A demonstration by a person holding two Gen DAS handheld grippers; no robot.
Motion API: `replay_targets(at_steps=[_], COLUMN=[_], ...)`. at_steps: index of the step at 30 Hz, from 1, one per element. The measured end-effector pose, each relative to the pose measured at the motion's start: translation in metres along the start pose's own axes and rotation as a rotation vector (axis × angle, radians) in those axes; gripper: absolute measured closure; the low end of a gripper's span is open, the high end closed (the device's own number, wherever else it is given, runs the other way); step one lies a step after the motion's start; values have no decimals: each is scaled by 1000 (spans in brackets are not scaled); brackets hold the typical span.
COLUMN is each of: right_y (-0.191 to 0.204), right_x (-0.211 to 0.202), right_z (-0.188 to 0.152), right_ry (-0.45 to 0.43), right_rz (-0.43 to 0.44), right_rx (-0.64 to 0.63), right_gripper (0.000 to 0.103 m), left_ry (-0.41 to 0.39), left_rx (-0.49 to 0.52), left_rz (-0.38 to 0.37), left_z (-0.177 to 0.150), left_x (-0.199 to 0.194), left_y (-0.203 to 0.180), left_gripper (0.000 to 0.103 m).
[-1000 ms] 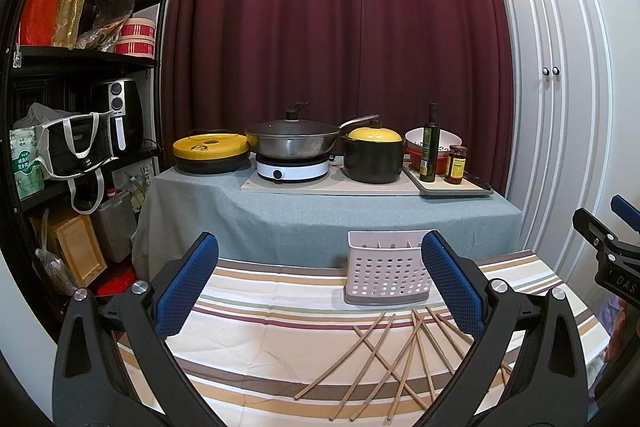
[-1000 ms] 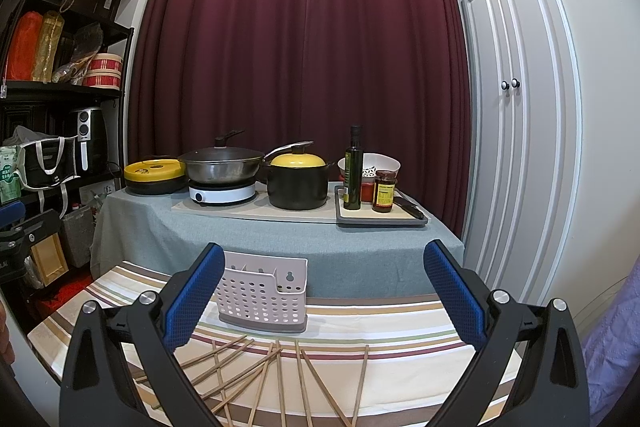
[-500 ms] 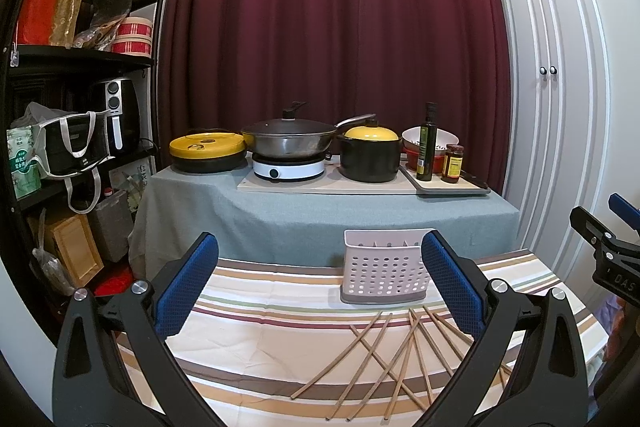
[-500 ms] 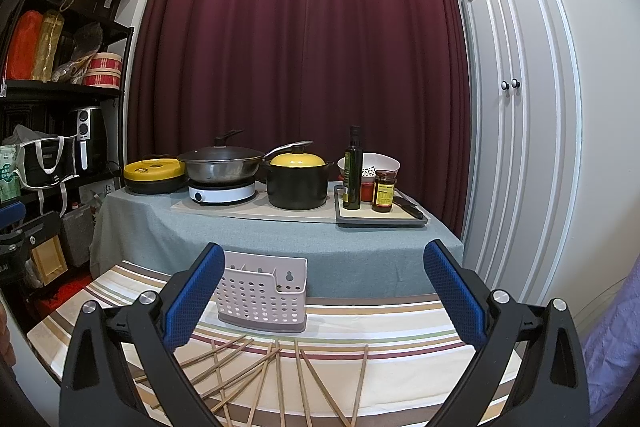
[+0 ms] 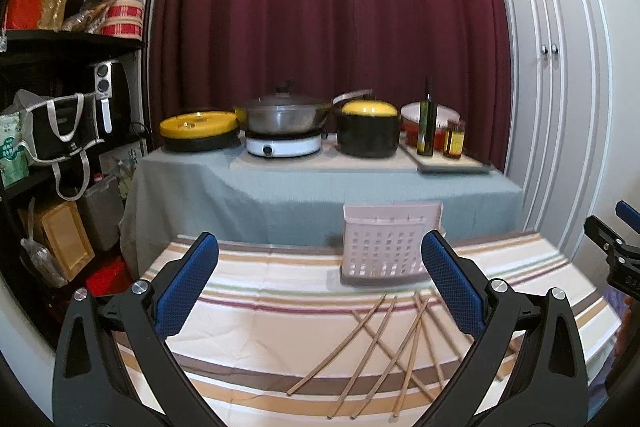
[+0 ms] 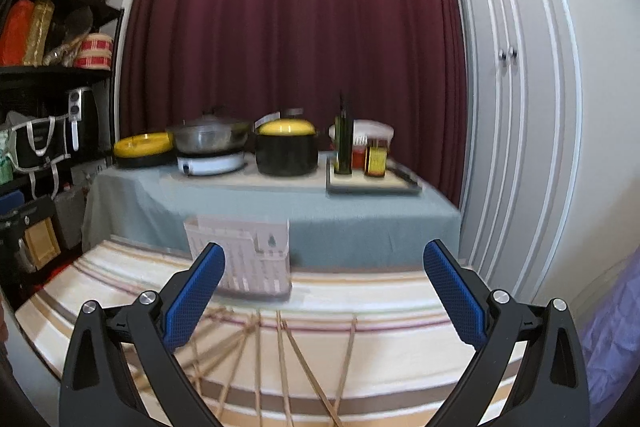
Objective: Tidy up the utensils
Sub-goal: 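Lower the left tool onto a wooden chopstick and close it while the right tool approaches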
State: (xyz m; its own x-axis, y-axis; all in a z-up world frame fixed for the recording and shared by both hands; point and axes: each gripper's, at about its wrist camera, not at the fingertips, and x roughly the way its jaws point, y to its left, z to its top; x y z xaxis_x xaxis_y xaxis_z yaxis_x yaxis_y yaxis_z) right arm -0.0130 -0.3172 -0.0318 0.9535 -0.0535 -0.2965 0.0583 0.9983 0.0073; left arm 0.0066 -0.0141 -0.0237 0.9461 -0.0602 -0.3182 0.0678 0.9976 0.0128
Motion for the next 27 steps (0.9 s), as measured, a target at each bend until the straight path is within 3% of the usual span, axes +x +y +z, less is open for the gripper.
replay_targets(at_steps=[7,13,17,22,25,27], right_y=[-20,-18,-17,-18,-16,-15], right_x=[35,50,58,67,74,77], right_z=[-59,-95,-113,-127,-131,-134], right_ry=[133,175,204,225,237,249], right_rz=[21,12,12,22,32,38], right_rx=[48,17,-4,-6,-9,-13], right_gripper=[6,7,7,8,14,29], left_ry=[121,203,271,309,333,348], left_rx=[31,65,79,103,99,108], left_rz=[-17,-7,-12,-7,-26,-34], left_z=[-54,-107,-134,-156,-167,-173], left_x=[47,77,93,105,114,119], left_y=[1,10,18,27,33,35], left_gripper=[4,6,19,25,32,34])
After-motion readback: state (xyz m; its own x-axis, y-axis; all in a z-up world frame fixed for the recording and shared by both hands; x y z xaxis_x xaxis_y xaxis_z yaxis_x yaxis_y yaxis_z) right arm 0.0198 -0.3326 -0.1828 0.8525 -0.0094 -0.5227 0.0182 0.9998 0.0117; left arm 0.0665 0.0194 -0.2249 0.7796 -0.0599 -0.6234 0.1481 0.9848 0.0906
